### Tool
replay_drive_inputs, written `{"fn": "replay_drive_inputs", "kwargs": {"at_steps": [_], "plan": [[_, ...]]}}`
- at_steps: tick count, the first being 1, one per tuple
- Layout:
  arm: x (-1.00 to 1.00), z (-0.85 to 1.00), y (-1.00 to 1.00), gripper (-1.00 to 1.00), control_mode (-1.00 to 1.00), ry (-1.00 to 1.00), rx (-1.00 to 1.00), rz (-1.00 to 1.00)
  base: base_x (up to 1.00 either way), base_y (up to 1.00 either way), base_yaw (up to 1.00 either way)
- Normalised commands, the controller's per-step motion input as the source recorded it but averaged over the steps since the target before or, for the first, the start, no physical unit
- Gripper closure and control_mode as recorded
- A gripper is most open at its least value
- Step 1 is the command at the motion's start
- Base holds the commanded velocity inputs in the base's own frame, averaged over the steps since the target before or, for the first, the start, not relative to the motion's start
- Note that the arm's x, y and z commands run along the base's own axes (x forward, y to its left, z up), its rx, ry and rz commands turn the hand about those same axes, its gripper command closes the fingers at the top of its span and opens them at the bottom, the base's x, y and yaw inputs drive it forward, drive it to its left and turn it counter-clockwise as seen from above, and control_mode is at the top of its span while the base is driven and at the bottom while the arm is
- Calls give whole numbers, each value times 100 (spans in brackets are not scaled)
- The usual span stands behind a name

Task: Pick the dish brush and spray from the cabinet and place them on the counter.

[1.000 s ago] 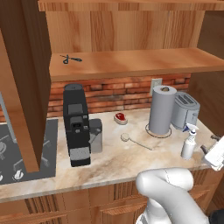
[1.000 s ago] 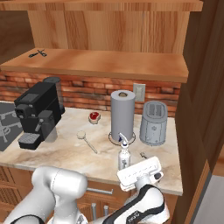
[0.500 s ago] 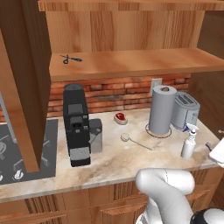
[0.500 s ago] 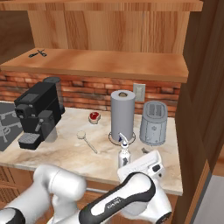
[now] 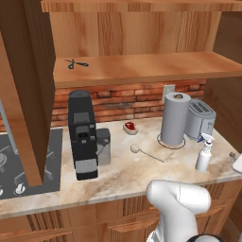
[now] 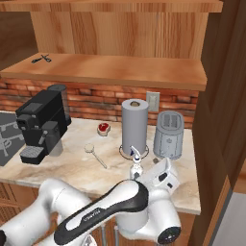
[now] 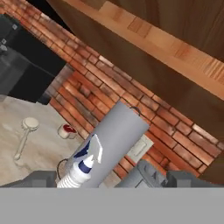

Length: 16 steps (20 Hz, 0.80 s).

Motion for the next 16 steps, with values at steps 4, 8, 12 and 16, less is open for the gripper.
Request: {"fn": "replay_drive_inputs", "kwargs": {"at_steps": [4,8,12,16], "plan": [[-36,47,2,-100,-100,6,-25,-7,0,0,0],[-39,52,1,-100,-100,5,-23,-4,0,0,0],[-39,57,3,-100,-100,7,-24,-1,0,0,0],[-44,59,5,-100,-100,6,-25,0,0,0,0]]}}
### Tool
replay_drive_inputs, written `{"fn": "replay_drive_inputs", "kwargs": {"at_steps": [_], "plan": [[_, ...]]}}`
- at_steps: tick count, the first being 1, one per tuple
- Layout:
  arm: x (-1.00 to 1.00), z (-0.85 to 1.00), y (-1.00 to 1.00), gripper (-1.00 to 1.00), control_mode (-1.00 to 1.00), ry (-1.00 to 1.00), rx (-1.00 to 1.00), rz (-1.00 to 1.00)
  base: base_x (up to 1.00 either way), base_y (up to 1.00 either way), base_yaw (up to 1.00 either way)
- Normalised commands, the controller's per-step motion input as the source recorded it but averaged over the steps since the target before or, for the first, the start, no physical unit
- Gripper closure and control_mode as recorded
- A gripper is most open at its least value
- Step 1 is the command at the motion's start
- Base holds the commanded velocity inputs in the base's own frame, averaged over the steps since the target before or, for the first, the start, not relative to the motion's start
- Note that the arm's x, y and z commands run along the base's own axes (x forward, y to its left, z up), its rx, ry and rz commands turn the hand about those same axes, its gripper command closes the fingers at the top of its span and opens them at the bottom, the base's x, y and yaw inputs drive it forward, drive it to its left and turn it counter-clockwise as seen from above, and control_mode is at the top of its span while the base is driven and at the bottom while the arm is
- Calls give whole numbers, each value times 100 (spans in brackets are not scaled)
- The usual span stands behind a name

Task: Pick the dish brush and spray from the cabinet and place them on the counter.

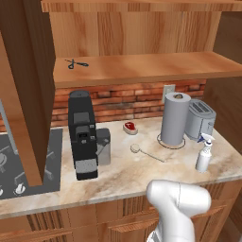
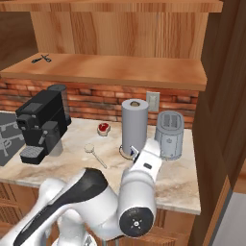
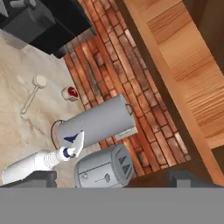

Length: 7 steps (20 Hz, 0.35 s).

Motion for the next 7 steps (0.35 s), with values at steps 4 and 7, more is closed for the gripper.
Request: {"fn": "replay_drive_inputs", "kwargs": {"at_steps": [4,7], "plan": [[-57,57,5,-100,-100,3,-25,-1,0,0,0],[-61,58,3,-100,-100,2,-26,-3,0,0,0]]}}
